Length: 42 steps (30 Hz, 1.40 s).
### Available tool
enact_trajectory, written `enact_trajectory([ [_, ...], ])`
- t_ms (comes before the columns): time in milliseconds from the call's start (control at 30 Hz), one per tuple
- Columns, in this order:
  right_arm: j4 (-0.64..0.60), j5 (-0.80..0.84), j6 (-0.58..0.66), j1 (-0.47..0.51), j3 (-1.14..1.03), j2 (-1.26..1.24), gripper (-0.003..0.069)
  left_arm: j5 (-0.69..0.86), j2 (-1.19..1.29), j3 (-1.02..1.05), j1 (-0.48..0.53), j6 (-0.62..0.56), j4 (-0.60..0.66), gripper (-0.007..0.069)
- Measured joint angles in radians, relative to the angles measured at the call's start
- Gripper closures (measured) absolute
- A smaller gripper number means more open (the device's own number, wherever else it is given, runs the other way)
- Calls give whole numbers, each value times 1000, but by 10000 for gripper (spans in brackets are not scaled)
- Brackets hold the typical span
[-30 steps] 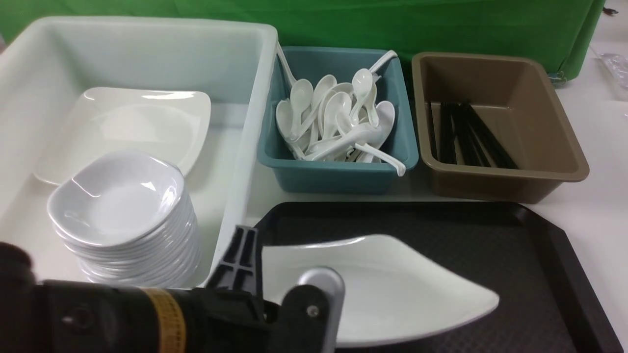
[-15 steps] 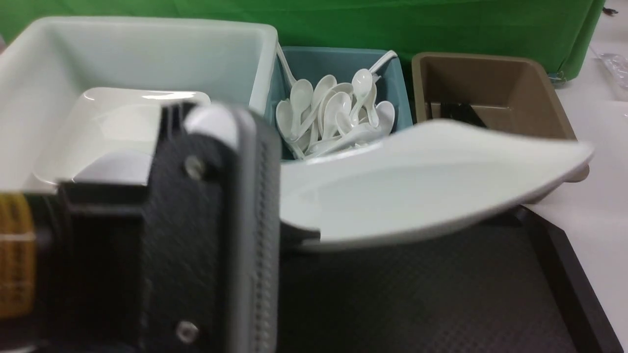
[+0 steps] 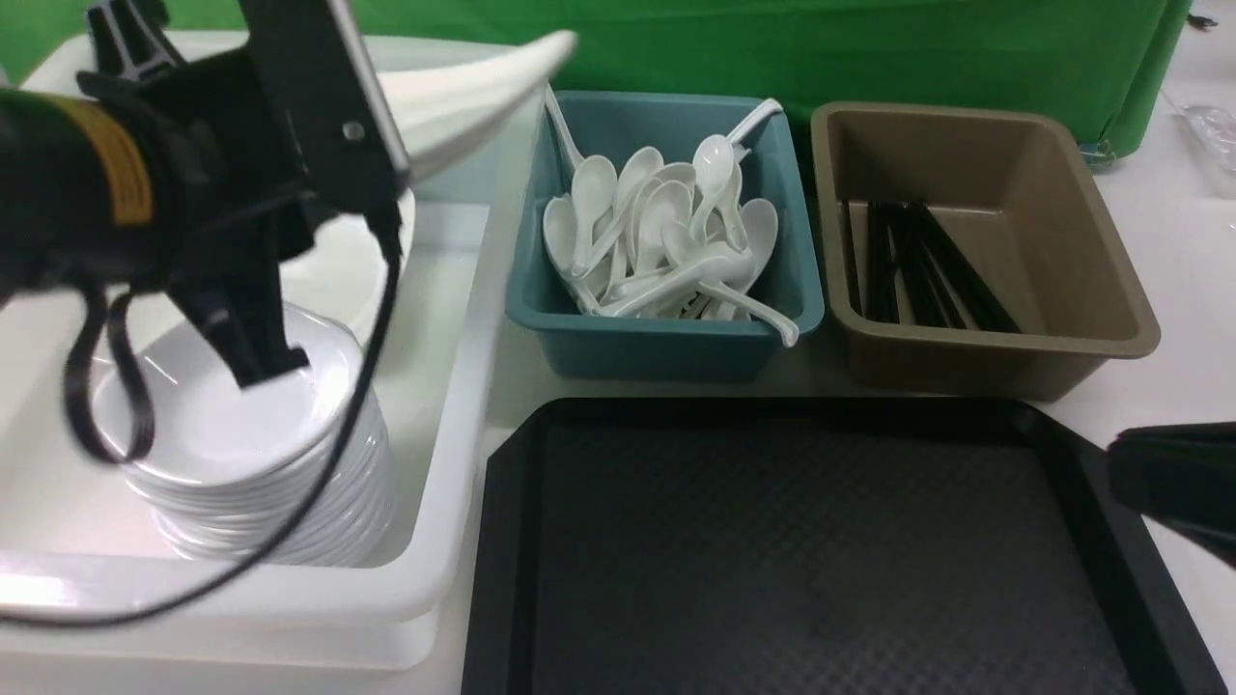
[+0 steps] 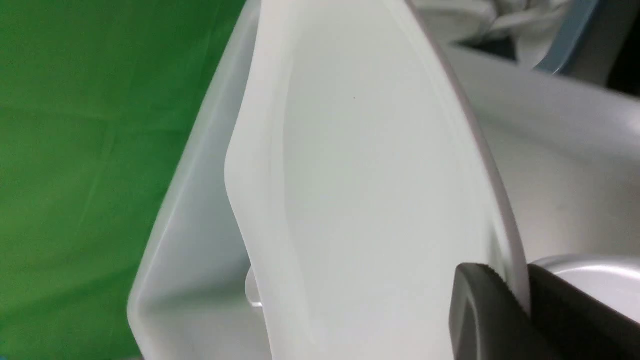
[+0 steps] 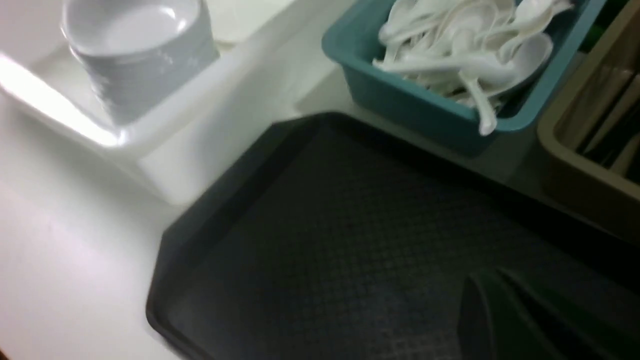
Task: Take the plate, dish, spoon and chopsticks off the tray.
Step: Use the left arm to put the plate into the large storage box on the left
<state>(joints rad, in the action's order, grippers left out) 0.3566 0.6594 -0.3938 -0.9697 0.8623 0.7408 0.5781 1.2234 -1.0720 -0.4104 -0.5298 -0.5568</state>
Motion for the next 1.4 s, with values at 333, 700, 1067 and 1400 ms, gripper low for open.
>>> enact_trajectory([
  [333, -17, -2, 54, 0, 1, 5, 637, 19, 301, -122, 180, -51, -4, 591],
  [700, -65, 0, 95, 0, 1, 5, 637, 87, 505, -319, 196, -69, -13, 591],
  [1067, -119, 46, 149, 0, 1, 5, 637, 91, 547, -320, 197, -4, -16, 595],
  [1400, -166, 47, 175, 0, 1, 5, 637, 94, 547, -326, 197, 9, 48, 407],
])
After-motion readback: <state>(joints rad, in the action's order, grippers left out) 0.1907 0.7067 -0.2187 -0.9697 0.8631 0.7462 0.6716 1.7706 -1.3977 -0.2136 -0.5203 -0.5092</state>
